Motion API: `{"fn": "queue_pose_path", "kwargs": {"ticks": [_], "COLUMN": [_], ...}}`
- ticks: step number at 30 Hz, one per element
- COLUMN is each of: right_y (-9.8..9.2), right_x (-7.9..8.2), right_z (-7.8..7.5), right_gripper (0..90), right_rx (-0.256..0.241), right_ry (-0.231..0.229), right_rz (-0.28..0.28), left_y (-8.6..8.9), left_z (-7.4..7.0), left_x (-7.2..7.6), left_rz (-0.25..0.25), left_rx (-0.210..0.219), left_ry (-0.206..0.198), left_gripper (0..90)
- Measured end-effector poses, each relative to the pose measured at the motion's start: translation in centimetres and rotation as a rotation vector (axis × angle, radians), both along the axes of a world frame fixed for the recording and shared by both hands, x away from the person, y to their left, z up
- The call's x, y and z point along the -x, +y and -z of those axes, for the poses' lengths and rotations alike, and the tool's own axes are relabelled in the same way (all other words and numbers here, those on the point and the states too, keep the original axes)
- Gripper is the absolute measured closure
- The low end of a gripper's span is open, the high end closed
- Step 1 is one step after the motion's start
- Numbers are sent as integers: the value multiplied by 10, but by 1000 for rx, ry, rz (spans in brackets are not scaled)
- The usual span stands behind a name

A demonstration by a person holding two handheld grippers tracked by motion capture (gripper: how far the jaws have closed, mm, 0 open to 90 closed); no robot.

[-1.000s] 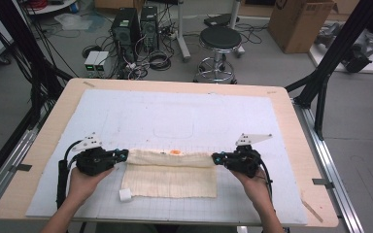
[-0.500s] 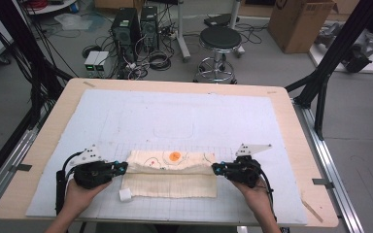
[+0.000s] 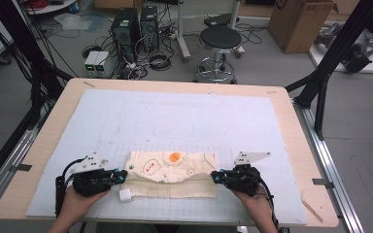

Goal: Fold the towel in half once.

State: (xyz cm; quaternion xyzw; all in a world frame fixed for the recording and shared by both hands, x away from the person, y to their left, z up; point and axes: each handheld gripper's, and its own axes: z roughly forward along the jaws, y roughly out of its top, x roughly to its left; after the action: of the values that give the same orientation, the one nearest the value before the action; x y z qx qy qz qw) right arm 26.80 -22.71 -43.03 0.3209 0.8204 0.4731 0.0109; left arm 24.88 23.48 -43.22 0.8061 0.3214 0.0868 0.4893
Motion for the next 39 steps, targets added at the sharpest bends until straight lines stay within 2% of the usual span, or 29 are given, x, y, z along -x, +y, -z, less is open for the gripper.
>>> {"fn": "queue_pose_path", "kwargs": {"ticks": [3, 8, 12, 20, 27, 29, 31, 34, 36, 39], "right_y": [1, -1, -1, -1, 0, 0, -1, -4, -6, -5], "right_x": [3, 6, 10, 13, 17, 18, 21, 27, 28, 25], "right_z": [1, 1, 2, 0, 2, 2, 1, -3, -5, -5], "right_gripper": [852, 852, 852, 845, 828, 802, 758, 732, 719, 704], "right_rx": [13, 4, 15, 12, 26, 27, 36, 18, -2, -5], "right_ry": [-5, -4, 8, -11, -6, -1, 3, -9, -17, -15], "right_rz": [-5, -6, -11, -18, -36, -40, -27, -20, -16, -13], "left_y": [0, 0, 1, 7, 7, 8, 12, 16, 16, 10], "left_z": [0, 3, 3, 2, 2, 1, -2, -6, -5, -3], "left_x": [3, 5, 5, 9, 10, 11, 11, 10, 8, 6], "left_rz": [12, 24, 28, 25, 41, 56, 71, 64, 62, 57], "left_rx": [-5, -23, -16, 7, 3, 16, 68, 139, 139, 106], "left_ry": [-1, 10, 13, 19, 26, 25, 22, 7, 9, 22], "left_gripper": [850, 849, 848, 835, 855, 827, 747, 700, 699, 713]}}
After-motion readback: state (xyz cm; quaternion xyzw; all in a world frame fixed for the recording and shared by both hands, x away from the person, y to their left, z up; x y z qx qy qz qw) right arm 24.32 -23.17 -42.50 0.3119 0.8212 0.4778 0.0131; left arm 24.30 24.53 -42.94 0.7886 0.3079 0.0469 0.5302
